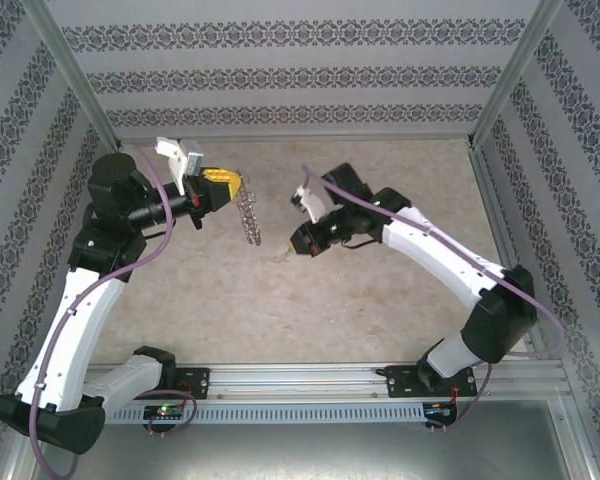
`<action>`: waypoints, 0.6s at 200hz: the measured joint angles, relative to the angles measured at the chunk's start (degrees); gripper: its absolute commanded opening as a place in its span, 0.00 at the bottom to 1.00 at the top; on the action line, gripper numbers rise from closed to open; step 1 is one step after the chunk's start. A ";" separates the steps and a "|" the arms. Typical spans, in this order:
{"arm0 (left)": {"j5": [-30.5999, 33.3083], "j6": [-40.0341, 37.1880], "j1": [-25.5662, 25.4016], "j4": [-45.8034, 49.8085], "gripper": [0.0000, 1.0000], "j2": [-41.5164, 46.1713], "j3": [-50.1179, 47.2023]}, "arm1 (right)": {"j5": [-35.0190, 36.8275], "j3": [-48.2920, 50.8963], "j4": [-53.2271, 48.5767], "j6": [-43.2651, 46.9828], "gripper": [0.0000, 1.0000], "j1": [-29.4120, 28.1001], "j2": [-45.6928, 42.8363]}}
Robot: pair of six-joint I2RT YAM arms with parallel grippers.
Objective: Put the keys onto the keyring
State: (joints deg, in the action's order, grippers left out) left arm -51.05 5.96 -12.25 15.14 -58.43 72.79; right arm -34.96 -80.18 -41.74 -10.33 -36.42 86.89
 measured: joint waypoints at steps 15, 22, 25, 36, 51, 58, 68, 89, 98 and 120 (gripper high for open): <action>-0.66 0.57 0.00 -1.42 0.00 -0.31 0.44 | -0.07 -4.37 -0.50 1.33 0.00 1.62 -1.60; -0.98 0.66 0.00 -1.86 0.00 -0.42 0.59 | -0.04 -6.43 -1.03 1.81 0.00 2.12 -1.97; -1.07 0.72 0.00 -1.97 0.00 -0.44 0.63 | -0.07 -7.67 -1.29 2.05 0.00 2.32 -2.10; -1.33 0.79 0.00 -2.58 0.00 -0.57 0.63 | -0.42 -11.76 -2.25 2.91 0.00 2.58 -2.23; -1.46 0.76 0.00 -2.86 0.00 -0.83 0.74 | -1.01 -17.09 -3.65 3.52 0.00 2.58 -1.99; -1.46 0.76 0.00 -2.99 0.00 -1.01 0.74 | -1.46 -19.65 -4.33 3.67 0.00 2.58 -1.73; -1.42 0.70 0.00 -2.99 0.00 -1.22 0.76 | -1.99 -23.02 -5.07 3.87 0.00 2.56 -1.20; -1.20 0.31 0.00 -2.86 0.00 -1.88 1.38 | -2.95 -29.51 -6.80 4.09 0.00 2.56 0.96; -1.05 0.11 0.00 -2.78 0.00 -2.05 1.77 | -3.43 -31.82 -7.43 4.15 0.00 2.54 2.19; -0.98 -0.35 0.00 -2.69 0.00 -2.08 2.38 | -3.78 -36.52 -9.16 4.31 0.00 2.14 5.42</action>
State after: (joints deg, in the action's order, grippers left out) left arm -52.03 5.61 -12.25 12.45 -60.51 75.18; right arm -38.74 -116.71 -50.89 -6.02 -34.28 92.31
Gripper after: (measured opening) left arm 0.043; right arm 0.065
